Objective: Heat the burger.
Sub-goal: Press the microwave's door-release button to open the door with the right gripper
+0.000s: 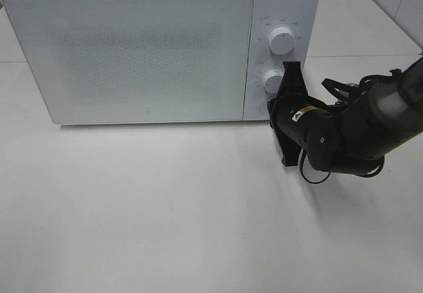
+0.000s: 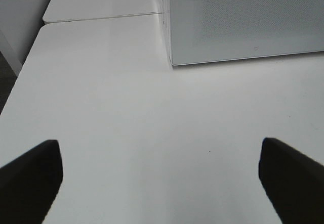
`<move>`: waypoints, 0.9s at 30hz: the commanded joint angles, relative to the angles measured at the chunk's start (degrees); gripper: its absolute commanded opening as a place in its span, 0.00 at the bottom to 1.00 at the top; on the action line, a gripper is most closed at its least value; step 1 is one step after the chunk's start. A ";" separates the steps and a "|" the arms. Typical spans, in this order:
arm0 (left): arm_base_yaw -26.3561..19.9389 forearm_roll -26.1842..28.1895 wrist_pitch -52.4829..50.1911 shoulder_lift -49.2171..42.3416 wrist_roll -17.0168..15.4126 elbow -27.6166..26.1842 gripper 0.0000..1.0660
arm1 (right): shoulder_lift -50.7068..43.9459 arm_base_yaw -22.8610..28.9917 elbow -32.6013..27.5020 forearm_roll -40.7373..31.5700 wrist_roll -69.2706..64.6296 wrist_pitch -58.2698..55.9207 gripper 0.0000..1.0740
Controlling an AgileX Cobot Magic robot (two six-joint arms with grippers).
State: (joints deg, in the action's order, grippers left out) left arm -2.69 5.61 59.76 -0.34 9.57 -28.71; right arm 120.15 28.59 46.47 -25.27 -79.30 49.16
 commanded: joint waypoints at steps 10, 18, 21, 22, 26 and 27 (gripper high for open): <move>-0.29 0.11 0.00 -1.03 -0.17 0.17 0.92 | 1.89 -0.46 2.18 -1.72 0.57 10.66 0.00; -0.29 0.11 0.00 -1.03 -0.17 0.17 0.92 | 1.89 -0.29 2.29 -3.32 -2.35 17.07 0.00; -0.29 0.11 0.00 -1.03 -0.17 0.17 0.92 | 1.89 -0.29 3.27 -4.24 -2.58 17.19 0.00; -0.29 0.11 0.00 -1.03 -0.17 0.17 0.92 | 1.89 -0.29 3.27 -4.24 -2.58 17.19 0.00; -0.29 0.11 0.00 -1.03 -0.17 0.17 0.92 | 2.06 -0.29 6.19 -9.05 -2.41 18.56 0.00; -0.29 0.11 0.00 -1.03 -0.17 0.17 0.92 | 2.06 -0.29 6.19 -9.05 -2.41 18.56 0.00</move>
State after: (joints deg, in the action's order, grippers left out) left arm -2.69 5.61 59.76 -0.34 9.57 -28.71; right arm 123.42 30.08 49.22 -31.51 -82.16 54.20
